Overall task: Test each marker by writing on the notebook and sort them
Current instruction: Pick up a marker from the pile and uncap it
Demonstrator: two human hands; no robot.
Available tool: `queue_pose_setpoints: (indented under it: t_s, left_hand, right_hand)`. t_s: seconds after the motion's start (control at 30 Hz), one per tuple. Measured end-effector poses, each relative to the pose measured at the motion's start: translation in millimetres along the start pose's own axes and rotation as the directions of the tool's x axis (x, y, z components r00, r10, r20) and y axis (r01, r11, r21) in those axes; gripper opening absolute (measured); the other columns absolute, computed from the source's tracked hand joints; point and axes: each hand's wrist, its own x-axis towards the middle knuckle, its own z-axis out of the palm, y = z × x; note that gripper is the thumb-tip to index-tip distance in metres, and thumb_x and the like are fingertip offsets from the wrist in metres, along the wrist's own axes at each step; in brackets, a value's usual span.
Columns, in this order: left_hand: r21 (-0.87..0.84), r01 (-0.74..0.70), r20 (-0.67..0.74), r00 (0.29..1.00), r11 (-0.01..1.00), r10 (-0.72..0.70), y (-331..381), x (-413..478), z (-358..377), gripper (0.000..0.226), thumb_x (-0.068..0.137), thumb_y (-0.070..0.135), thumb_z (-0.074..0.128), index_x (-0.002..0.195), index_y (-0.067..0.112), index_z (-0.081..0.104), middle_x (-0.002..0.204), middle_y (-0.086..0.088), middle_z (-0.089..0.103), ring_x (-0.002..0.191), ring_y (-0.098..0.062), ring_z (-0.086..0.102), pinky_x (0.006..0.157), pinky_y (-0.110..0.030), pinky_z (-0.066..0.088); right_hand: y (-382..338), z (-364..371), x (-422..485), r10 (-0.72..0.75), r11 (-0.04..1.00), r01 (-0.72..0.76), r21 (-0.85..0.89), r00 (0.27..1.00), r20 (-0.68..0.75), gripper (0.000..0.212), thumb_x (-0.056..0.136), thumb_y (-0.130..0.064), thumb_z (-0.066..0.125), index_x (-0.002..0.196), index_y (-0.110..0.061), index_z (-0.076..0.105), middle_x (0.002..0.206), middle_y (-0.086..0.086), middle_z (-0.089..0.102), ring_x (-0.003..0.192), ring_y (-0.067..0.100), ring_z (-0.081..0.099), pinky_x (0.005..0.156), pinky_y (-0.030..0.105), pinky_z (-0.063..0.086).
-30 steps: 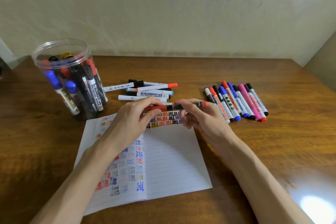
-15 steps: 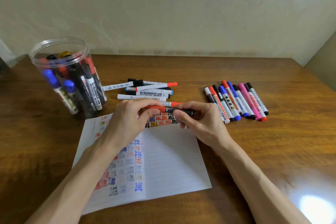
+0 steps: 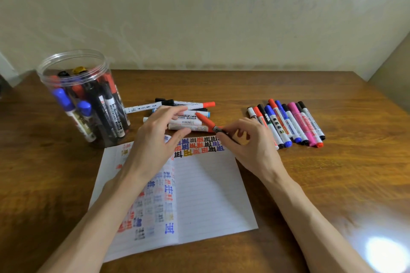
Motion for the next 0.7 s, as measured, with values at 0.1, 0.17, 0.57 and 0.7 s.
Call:
queue_pose_setpoints:
  t_s: [0.1,0.17,0.57,0.7]
  left_hand:
    - [0.120,0.049,-0.036,0.998,0.992,-0.045,-9.8,1.5,-0.9,0.046,0.096,0.025,0.070,0.140,0.021,0.059,0.134,0.004,0.064,0.126,-0.011,0.056,0.102,-0.035,0.051]
    - [0.173,0.069,-0.020,0.998,0.983,-0.066,-13.1,2.6,0.0,0.044,0.096,0.023,0.070,0.139,0.020,0.061,0.135,0.002,0.065,0.130,-0.017,0.056,0.104,-0.043,0.052]
    - [0.222,0.114,0.019,0.992,0.968,-0.121,-14.0,4.9,4.8,0.036,0.096,0.021,0.070,0.132,0.022,0.065,0.121,0.004,0.066,0.121,-0.016,0.057,0.093,-0.038,0.056]
    - [0.261,0.173,0.028,0.982,0.950,-0.187,-17.0,4.9,3.6,0.036,0.096,0.029,0.069,0.132,0.025,0.066,0.128,0.004,0.066,0.122,-0.016,0.058,0.091,-0.034,0.053]
  right_hand:
    - [11.1,-3.2,2.0,0.090,0.985,-0.108,-0.137,0.988,-0.129,0.016,0.091,-0.034,0.081,0.098,-0.021,0.079,0.084,-0.012,0.067,0.078,0.005,0.057,0.066,0.017,0.040]
    - [17.7,-3.1,2.6,0.115,0.958,-0.164,-0.235,0.971,-0.208,0.017,0.090,-0.035,0.082,0.095,-0.019,0.078,0.081,-0.011,0.063,0.079,0.009,0.055,0.068,0.024,0.042]
    - [29.5,3.9,11.4,0.202,0.855,-0.331,-0.400,0.922,-0.330,0.025,0.086,-0.027,0.080,0.105,-0.018,0.067,0.108,0.006,0.056,0.105,0.027,0.045,0.087,0.040,0.039]
    - [29.4,2.7,10.4,0.220,0.854,-0.335,-0.399,0.926,-0.306,0.027,0.089,-0.024,0.078,0.113,-0.017,0.067,0.115,0.008,0.058,0.112,0.027,0.046,0.093,0.042,0.040]
